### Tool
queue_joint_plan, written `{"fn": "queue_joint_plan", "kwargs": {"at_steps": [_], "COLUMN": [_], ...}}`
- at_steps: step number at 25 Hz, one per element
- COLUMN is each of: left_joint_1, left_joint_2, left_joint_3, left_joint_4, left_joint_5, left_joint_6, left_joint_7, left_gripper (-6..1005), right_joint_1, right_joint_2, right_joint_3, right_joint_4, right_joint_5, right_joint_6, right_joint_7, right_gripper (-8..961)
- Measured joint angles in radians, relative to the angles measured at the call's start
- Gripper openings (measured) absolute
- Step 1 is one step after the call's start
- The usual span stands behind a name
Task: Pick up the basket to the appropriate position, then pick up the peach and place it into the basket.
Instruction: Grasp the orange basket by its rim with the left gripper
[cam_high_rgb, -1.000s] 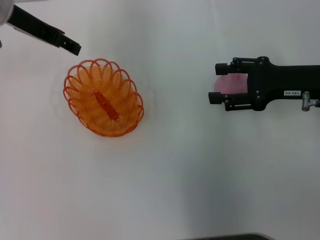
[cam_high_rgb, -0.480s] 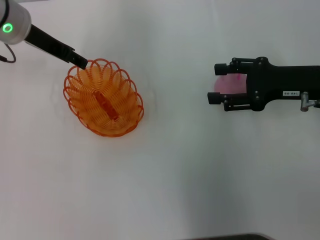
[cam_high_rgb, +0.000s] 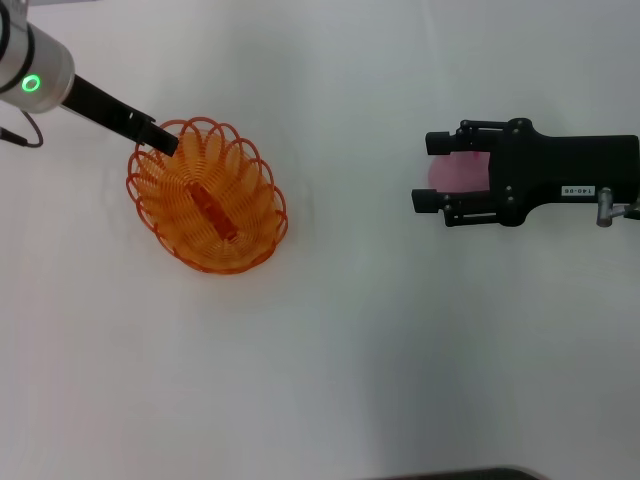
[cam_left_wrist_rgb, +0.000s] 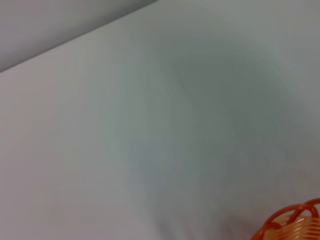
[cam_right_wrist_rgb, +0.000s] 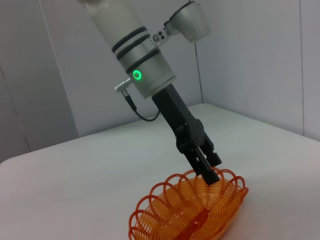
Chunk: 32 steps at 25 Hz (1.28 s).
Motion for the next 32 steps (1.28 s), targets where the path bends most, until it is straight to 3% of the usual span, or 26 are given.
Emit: {"fn": "queue_joint_plan", "kwargs": {"at_steps": [24,32], "left_joint_1": [-0.002,-0.002], "left_joint_2": [-0.013,-0.022], "left_joint_3": [0.0,0.002], "left_joint_4": [-0.034,-0.031], "left_joint_5": [0.0,-0.007], "left_joint_6": [-0.034,-0.034], "left_joint_7": [0.017,0.033], "left_gripper": [715,421], "right_joint_1": [0.002,0.008], "right_joint_2": [0.008,0.009], "right_joint_3": [0.0,-0.008], "right_joint_4": [0.0,0.002], "right_joint_5": [-0.002,-0.002], "right_joint_6": [0.013,0.026], "right_joint_7": [-0.007,-0.008], "right_gripper": [819,820]}}
